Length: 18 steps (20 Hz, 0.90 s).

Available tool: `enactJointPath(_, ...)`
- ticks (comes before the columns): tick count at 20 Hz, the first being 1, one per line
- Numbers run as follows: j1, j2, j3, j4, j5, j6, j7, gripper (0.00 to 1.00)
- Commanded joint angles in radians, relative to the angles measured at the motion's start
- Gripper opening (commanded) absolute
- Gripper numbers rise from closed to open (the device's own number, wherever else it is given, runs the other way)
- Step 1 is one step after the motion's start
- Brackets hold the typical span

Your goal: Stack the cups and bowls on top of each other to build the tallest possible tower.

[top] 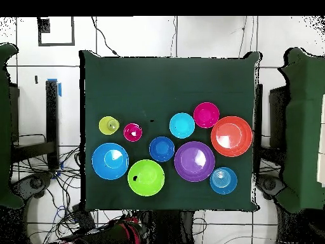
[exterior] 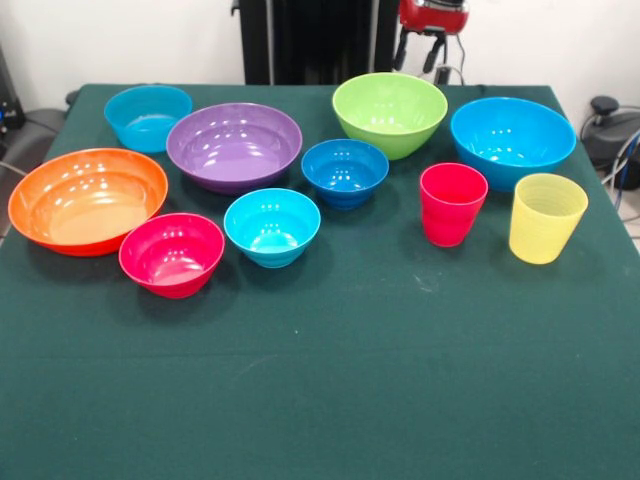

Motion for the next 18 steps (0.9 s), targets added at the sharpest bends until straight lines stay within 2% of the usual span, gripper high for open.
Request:
enactJointPath(1, 0.007, 0.045, 0.063, -0.148, 0.003, 0.044, 0.048, 1.0)
enactJointPath(9, 0.019, 0.058, 0.055, -0.145, 0.008, 0.028, 0.055, 1.0)
enactJointPath(18, 0.01, 0.104, 0.06, -0.192, 0.006, 0.013, 0.048, 1.0)
